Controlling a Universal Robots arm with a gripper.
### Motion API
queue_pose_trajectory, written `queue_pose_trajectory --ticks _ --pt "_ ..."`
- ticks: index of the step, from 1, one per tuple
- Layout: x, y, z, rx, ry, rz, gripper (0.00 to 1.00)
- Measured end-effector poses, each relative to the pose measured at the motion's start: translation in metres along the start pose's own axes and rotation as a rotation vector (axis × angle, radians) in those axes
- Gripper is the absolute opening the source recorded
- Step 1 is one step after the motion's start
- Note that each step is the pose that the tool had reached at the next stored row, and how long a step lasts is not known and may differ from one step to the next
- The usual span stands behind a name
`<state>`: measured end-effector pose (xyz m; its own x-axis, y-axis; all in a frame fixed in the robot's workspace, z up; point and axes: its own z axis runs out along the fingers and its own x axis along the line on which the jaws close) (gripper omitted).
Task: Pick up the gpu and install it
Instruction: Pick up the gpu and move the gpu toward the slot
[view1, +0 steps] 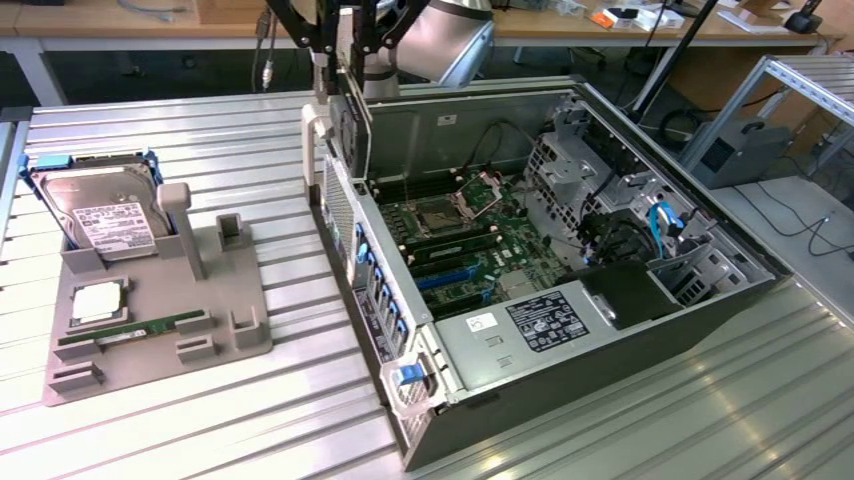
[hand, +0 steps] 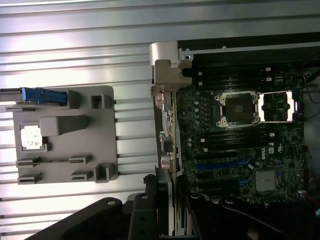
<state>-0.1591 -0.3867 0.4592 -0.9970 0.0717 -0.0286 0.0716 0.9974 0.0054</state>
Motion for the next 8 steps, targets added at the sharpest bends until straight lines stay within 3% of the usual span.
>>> queue_pose_trajectory --ticks 8 --pt "-0.015 -0.0009 0.0076 0.0008 0.0001 0.000 0.27"
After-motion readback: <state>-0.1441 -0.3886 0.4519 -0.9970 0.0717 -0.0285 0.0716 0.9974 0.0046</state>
